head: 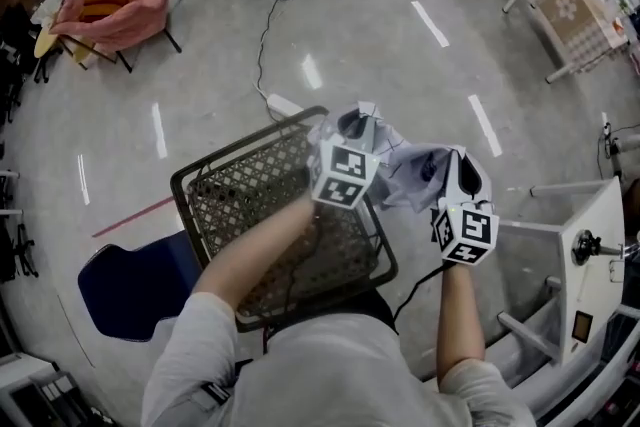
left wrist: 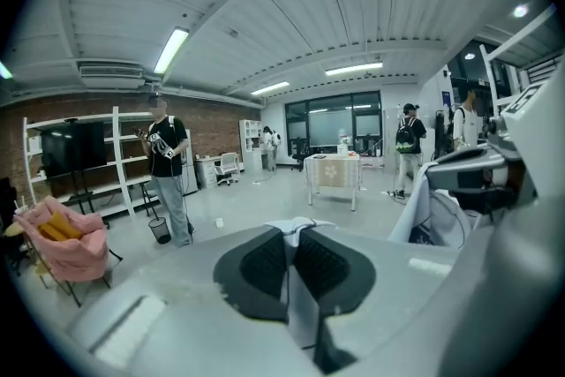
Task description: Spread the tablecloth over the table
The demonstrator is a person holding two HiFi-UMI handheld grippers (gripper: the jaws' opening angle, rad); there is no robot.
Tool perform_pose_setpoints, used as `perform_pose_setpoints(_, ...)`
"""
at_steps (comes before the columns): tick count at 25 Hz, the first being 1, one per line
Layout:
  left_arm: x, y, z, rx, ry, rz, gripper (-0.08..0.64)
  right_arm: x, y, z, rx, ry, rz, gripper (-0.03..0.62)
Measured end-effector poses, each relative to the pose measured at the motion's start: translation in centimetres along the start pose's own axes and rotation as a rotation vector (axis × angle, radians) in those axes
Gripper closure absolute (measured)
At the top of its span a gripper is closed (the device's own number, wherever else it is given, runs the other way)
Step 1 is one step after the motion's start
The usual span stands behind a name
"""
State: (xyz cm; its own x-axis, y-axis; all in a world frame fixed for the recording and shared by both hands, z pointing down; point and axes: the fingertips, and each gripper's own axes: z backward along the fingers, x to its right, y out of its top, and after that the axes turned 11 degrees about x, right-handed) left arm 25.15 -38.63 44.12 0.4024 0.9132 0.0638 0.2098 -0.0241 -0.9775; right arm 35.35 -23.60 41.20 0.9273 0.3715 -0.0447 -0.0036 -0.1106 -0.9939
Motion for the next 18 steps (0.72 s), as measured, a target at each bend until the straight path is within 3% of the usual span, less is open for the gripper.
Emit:
perform_pose_setpoints(8, -9.8, -2.4, -2.0, -0.038, 0.157, -0.004, 0.537, -2.1, -1.5, -6.9, -0.028, 0.061, -0.003, 0.584)
perform_pose_setpoints(11, -11.6, -3.4, -2.1, -0.053, 0.184, -0.030, 0.537, -3.3, -2.4, -8.7, -0.044, 0.074, -0.012, 0.584)
perform_pose_setpoints(18, -16.8, -5.9, -0.3, -0.076, 0.288, -0.007, 0.537, -7.2, -3.3, -15.0, -0.029, 0.163, -0.005, 0.584)
